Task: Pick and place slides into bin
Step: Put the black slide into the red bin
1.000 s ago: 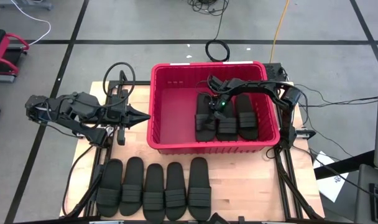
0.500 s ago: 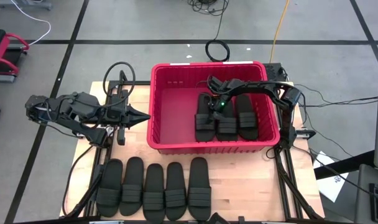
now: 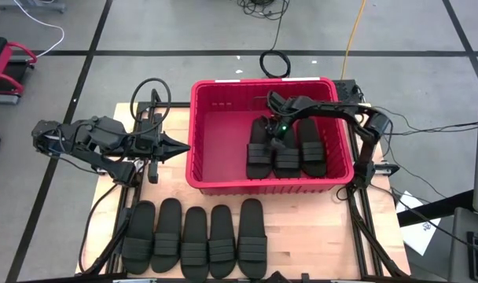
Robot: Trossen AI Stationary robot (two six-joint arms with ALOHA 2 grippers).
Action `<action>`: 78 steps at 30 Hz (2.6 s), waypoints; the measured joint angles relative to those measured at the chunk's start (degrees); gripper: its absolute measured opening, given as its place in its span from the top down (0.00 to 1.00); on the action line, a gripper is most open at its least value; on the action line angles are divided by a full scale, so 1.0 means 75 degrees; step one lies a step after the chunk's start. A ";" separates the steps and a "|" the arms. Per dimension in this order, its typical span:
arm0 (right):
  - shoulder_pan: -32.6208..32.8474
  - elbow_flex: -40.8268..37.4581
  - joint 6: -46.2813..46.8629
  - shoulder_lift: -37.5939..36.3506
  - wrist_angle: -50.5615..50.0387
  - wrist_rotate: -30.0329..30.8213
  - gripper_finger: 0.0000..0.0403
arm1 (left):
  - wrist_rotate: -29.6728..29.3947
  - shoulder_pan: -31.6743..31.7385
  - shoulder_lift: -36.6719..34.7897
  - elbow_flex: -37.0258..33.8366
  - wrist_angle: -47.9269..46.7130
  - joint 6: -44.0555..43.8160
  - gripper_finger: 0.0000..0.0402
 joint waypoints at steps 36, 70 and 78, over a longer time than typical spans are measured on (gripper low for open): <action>0.3075 0.0003 0.4101 -0.6521 0.0280 0.2742 0.45 | 0.0088 0.0002 0.0002 0.0000 -0.0069 0.0378 0.99; 0.3302 0.0000 0.4988 -0.6701 0.0495 0.2502 0.45 | 0.3022 -0.1180 0.4093 0.0000 0.4305 -0.0980 0.68; 0.3302 0.0000 0.4879 -0.7372 0.0044 0.2071 0.45 | 0.2838 -0.1142 0.5464 0.0000 0.5552 -0.0827 0.52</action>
